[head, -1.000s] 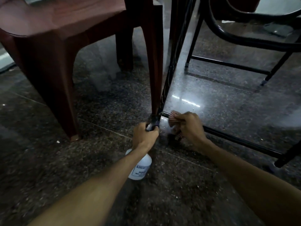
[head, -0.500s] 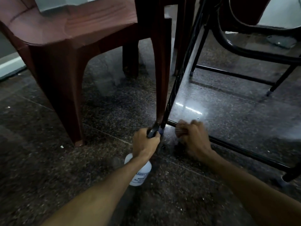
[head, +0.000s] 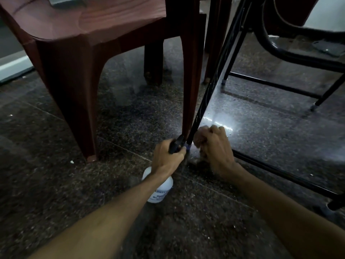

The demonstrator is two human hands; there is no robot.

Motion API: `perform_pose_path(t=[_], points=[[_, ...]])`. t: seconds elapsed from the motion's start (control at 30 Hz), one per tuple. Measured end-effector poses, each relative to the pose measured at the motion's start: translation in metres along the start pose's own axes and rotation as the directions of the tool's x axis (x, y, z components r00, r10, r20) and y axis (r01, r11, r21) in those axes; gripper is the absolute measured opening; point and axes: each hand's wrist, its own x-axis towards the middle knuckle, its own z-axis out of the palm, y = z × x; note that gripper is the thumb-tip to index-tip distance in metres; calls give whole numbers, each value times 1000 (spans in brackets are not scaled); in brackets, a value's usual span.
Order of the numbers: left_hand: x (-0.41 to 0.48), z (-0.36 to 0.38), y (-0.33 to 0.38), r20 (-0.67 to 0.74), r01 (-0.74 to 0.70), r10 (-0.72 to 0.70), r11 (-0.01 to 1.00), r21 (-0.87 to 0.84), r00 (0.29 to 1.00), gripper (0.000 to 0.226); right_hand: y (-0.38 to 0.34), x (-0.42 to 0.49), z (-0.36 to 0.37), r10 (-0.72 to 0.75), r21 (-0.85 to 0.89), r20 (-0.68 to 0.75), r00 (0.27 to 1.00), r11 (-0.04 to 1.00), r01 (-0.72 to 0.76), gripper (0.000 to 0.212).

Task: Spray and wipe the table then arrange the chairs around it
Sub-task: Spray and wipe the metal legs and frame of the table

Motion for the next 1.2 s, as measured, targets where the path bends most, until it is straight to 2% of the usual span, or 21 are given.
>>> perform_pose_path(t=[0.07,0.1,0.17,0.23,0.3,0.37,0.4,0.47,0.57,0.63,0.7,0.77,0.93,1.07,1.2], points=[[0,1,-3,-12,-10,10,1000,12,1000,29,-3,8,4,-6,54,-37,999,998,8,26],[-1,2,-2,-17,-10,10,1000,15,1000,26,-3,6,9,-22,64,18,1000,998,21,27],[-3,2,2,-26,5,-4,1000,6,1000,21,-2,-7,13,-111,-24,118,987,993,114,29],[-2,3,6,-37,22,-23,1000,-19,999,20,5,-10,3,-76,-51,117,990,995,82,31],[1,5,8,-45,28,-30,999,-41,999,23,6,-9,-14,-10,-40,-41,999,999,8,33],[3,5,11,-60,22,-25,999,-42,998,31,-2,-1,-26,-66,-4,-258,964,998,68,39],[3,6,14,-69,15,-18,999,-38,997,34,-6,6,-29,-118,-19,-304,945,993,118,43],[5,6,17,-84,-4,1,999,-40,996,34,-11,15,-23,-198,-89,-239,951,979,182,49],[6,1,26,-119,-35,28,998,-57,993,28,-3,13,-6,-182,-122,-1,983,976,180,50],[8,-3,34,-124,-73,65,995,-68,990,26,6,7,-5,-109,-70,-11,994,992,108,46],[8,-8,44,-112,-108,96,989,-102,989,27,6,7,-29,21,67,-125,992,998,-12,39],[7,-16,61,-109,-140,126,981,-133,986,26,1,12,-69,102,182,-256,961,982,-56,36],[8,-35,122,-130,-269,244,934,-234,961,25,-18,19,-157,181,356,-486,855,935,4,39],[10,-47,176,-143,-356,327,874,-331,934,31,-23,29,-203,238,379,-548,801,925,-16,44],[14,-53,208,-150,-416,388,842,-343,909,39,-26,44,-225,177,317,-578,796,948,19,47]])
